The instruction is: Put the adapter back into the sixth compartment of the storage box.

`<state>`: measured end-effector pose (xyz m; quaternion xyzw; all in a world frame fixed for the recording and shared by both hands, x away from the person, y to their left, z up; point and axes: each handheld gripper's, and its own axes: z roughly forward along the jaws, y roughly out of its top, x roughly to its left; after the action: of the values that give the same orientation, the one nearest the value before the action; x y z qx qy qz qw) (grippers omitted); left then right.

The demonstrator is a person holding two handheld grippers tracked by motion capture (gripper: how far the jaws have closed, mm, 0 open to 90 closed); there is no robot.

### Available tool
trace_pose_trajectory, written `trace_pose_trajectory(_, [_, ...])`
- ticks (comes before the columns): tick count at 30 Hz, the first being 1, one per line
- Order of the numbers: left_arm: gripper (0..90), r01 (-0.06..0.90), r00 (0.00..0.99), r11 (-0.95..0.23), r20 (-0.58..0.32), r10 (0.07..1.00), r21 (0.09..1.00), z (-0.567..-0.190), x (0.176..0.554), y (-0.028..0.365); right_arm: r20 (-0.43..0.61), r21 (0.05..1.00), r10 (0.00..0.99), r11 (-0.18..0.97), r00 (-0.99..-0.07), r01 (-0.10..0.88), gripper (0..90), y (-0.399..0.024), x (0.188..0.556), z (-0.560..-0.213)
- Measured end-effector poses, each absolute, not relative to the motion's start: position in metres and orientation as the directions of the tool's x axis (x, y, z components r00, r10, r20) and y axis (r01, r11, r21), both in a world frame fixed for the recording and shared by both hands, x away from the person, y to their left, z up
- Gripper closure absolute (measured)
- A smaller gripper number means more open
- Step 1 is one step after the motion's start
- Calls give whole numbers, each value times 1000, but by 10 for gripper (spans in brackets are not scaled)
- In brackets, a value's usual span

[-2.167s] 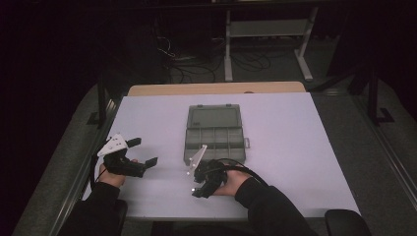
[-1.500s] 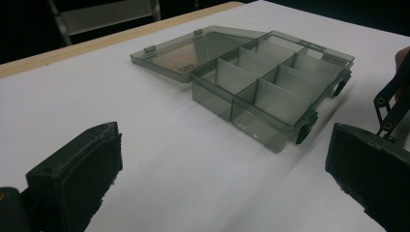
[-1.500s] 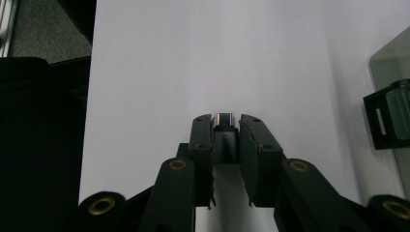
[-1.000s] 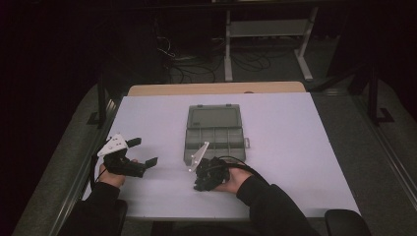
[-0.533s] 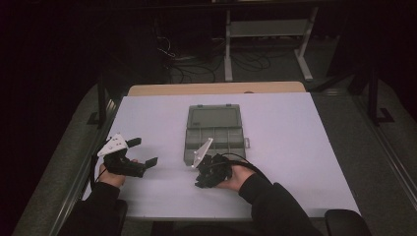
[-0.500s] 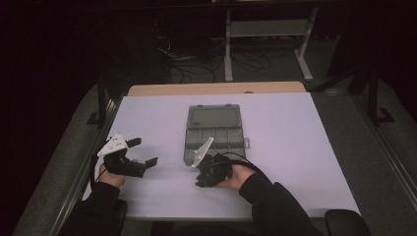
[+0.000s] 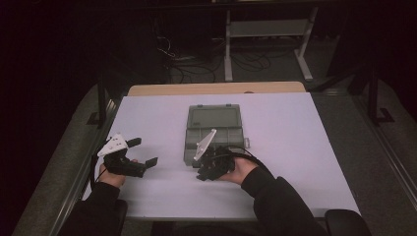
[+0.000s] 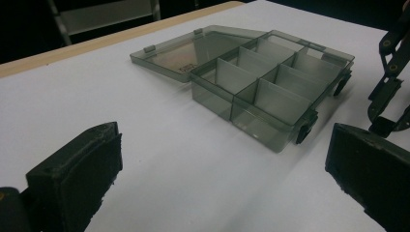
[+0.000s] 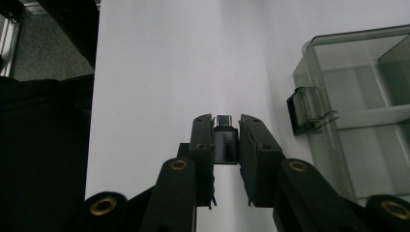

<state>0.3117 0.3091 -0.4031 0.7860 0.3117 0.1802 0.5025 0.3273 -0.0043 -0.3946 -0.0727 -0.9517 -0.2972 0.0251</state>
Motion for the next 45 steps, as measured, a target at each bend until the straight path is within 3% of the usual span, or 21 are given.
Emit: trace_pose_trajectory(45, [0, 309, 742, -299, -32, 670, 903, -403, 312, 309, 35, 580, 196, 794, -980, 180, 749, -11, 370, -351])
